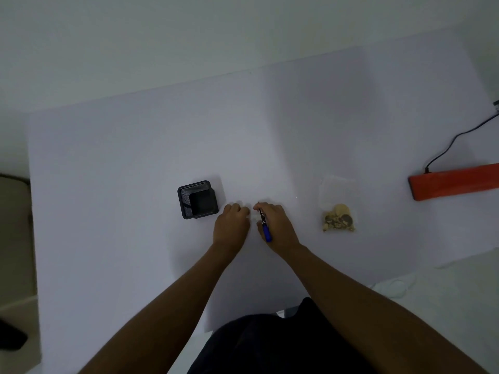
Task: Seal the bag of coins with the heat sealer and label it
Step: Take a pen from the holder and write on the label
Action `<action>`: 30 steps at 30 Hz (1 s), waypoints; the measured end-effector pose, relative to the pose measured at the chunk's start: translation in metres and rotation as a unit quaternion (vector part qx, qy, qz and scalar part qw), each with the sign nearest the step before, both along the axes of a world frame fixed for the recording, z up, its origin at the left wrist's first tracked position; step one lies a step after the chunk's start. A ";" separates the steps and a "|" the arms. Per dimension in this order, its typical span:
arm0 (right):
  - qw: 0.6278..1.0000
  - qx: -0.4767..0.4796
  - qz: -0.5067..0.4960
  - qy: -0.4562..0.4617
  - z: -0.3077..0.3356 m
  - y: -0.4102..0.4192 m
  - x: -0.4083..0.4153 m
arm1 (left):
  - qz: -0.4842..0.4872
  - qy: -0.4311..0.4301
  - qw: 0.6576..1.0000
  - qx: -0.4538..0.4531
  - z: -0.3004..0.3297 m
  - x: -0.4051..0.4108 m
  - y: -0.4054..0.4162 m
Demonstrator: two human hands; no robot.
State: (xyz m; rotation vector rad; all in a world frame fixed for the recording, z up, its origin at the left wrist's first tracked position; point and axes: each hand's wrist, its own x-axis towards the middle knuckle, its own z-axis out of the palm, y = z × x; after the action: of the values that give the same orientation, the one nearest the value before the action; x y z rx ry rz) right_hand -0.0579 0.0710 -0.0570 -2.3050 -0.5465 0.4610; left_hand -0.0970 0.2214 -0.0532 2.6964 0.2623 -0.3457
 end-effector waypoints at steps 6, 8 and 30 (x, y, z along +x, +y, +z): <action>0.999 -0.018 0.031 -0.027 -0.004 0.003 0.004 | 0.000 -0.012 1.000 -0.006 -0.003 0.000 0.001; 0.999 -0.024 0.033 -0.028 -0.005 0.004 0.004 | 0.001 -0.016 1.000 -0.012 -0.002 0.000 0.001; 0.976 0.177 -0.114 0.049 0.015 0.030 -0.003 | -0.045 -0.001 0.999 0.008 0.013 -0.013 -0.004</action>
State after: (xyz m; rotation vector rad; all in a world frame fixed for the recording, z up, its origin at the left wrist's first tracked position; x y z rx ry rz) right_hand -0.0606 0.1009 -0.0421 -1.9609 -0.2831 0.3338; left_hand -0.1099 0.2173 -0.0404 2.7307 0.1432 -0.3684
